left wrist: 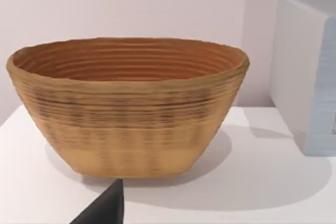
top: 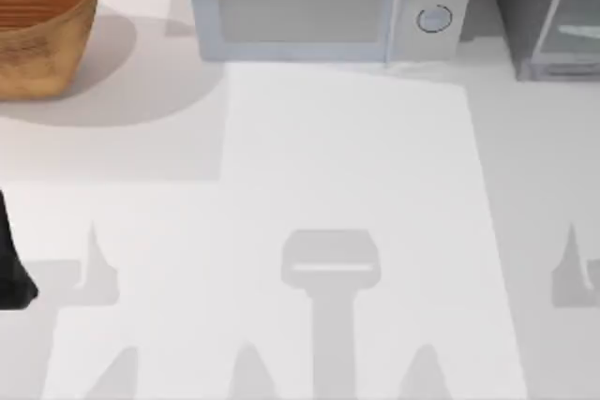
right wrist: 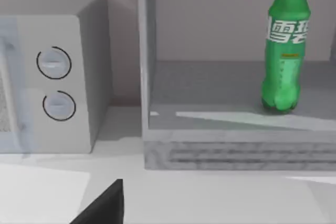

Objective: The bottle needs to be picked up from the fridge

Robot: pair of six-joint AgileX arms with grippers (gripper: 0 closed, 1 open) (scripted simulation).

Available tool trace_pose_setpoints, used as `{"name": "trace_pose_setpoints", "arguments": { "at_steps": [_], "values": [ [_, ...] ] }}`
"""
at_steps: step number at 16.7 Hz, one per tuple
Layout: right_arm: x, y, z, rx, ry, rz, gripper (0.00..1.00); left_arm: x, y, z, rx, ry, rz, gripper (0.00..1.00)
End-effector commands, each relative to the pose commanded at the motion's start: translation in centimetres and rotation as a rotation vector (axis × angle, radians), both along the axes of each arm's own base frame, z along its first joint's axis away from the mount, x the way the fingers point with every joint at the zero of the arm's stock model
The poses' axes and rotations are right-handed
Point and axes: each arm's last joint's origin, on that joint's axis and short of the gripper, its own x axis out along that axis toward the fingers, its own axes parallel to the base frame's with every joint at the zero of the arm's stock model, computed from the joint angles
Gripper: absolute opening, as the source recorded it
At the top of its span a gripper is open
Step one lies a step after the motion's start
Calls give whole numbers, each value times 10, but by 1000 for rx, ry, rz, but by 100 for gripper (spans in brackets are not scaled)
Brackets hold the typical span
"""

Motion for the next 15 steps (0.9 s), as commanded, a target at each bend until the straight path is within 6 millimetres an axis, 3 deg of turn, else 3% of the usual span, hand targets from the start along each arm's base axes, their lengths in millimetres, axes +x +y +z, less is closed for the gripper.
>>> {"name": "trace_pose_setpoints", "arguments": {
  "at_steps": [8, 12, 15],
  "values": [
    [13, -7, 16, -11, -37, -4, 100, 0, 0, 0, 0, 0, 0, 100],
    [39, -22, 22, -20, -43, -9, 100, 0, 0, 0, 0, 0, 0, 100],
    [62, -39, 11, -11, -5, -9, 100, 0, 0, 0, 0, 0, 0, 100]
  ]
}}
